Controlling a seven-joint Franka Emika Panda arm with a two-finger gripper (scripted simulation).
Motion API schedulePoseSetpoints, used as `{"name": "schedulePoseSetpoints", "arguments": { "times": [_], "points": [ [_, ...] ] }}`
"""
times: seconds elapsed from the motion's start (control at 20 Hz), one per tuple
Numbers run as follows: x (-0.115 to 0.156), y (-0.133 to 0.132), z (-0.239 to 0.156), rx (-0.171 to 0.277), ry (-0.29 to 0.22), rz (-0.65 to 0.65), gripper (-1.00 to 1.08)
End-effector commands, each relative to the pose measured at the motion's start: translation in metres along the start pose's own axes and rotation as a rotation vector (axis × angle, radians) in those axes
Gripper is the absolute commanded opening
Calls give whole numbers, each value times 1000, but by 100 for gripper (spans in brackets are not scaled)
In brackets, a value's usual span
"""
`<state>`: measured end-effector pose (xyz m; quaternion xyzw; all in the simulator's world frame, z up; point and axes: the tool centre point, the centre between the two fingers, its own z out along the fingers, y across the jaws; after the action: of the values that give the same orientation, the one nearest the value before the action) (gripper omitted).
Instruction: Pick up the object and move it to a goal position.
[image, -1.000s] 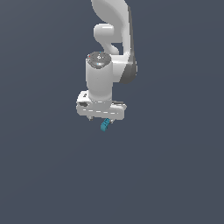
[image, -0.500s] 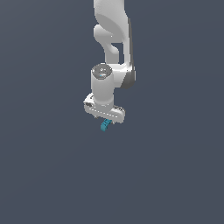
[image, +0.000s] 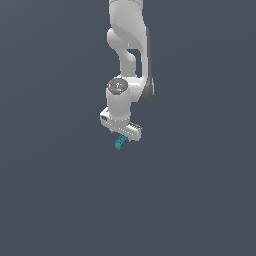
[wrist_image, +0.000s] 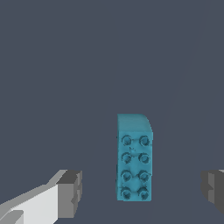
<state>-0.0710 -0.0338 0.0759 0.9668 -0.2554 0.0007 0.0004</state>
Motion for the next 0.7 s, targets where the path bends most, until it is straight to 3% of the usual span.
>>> {"name": "schedulePoseSetpoints", "arguments": {
  "times": [0.0,0.65],
  "points": [
    [-3,1,3,0,-1,18,100],
    [-4,2,32,0,-2,20,100]
  ]
}}
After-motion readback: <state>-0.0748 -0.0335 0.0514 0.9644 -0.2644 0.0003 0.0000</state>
